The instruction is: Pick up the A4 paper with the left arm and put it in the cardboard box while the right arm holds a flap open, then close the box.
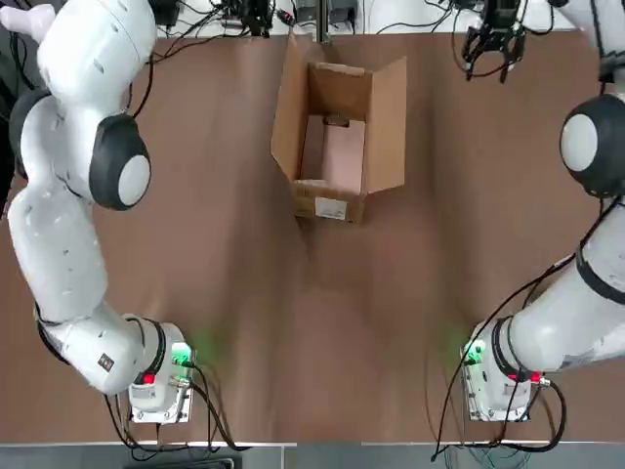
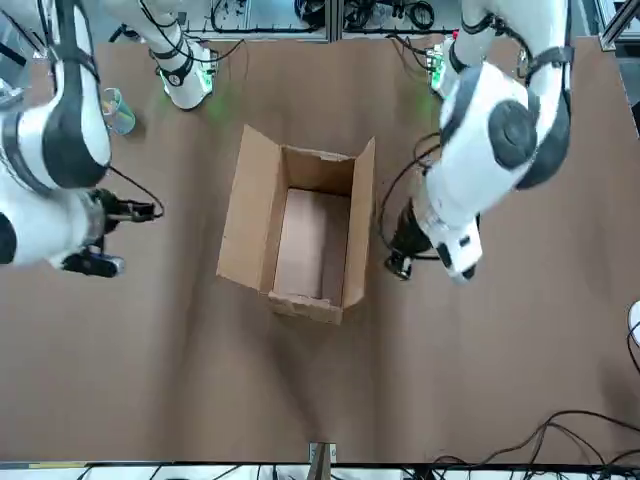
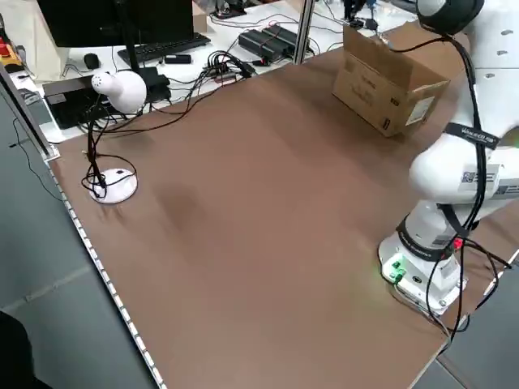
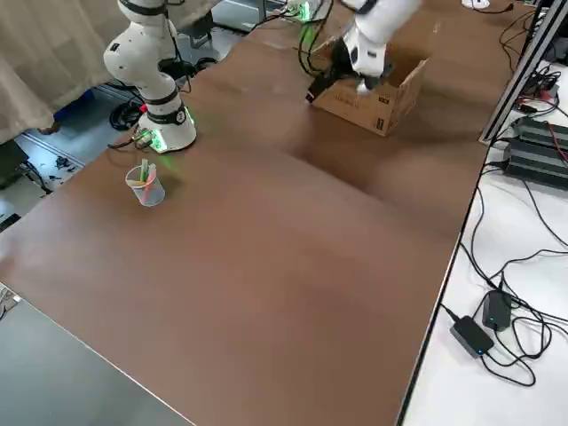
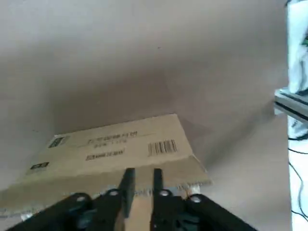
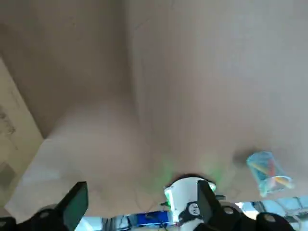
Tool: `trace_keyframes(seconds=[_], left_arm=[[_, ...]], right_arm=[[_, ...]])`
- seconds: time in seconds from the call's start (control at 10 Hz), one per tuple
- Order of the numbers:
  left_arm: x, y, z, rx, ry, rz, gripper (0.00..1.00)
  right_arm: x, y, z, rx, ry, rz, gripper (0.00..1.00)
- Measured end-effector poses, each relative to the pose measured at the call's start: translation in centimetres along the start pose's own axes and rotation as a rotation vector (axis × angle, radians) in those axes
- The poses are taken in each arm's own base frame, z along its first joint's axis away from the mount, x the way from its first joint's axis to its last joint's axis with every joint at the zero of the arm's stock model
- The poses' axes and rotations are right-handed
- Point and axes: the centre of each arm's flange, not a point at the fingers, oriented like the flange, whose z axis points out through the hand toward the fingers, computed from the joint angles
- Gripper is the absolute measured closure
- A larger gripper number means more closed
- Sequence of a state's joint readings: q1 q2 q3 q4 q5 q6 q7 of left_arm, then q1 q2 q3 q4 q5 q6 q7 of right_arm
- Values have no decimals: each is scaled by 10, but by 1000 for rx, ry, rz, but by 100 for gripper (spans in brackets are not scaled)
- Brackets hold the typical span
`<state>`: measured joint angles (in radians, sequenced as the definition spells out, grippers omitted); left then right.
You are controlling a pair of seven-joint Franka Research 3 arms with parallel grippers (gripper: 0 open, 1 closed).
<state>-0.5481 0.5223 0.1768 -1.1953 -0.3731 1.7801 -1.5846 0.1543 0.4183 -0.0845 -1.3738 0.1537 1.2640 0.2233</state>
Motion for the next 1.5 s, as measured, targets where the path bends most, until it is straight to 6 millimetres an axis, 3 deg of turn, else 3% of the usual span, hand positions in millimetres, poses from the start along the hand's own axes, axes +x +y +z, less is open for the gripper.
trace_keyframes(seconds=[0.1, 0.3, 0.4, 0.6, 0.8, 0.9, 1.1, 1.3, 1.4, 1.5], left_arm=[[5, 3, 30, 42, -26, -10, 93], [-4, 8, 83, 89, -67, -18, 95], [-14, 8, 91, 91, -80, -10, 95], [-42, 8, 83, 59, -106, -2, 95], [-72, 13, 71, -46, -130, -37, 96], [-86, 11, 75, -56, -133, -41, 96], [-100, 9, 99, -48, -129, -41, 96], [-100, 11, 140, -40, -114, -45, 96], [-102, 11, 160, -37, -104, -44, 96], [-105, 10, 173, -39, -87, -31, 96]], right_arm=[[6, -3, 2, 72, -7, -14, 0], [9, -8, 5, 176, -32, -40, 2], [10, -15, 9, 193, -37, -50, 7], [15, -39, 23, 181, -33, -74, 17], [21, -60, 37, 165, -34, -84, 33], [24, -68, 44, 159, -36, -79, 39], [30, -94, 61, 141, -35, -58, 71], [30, -122, 80, 114, -51, -26, 85], [26, -134, 83, 113, -57, -1, 99], [23, -142, 83, 120, -59, 13, 99]])
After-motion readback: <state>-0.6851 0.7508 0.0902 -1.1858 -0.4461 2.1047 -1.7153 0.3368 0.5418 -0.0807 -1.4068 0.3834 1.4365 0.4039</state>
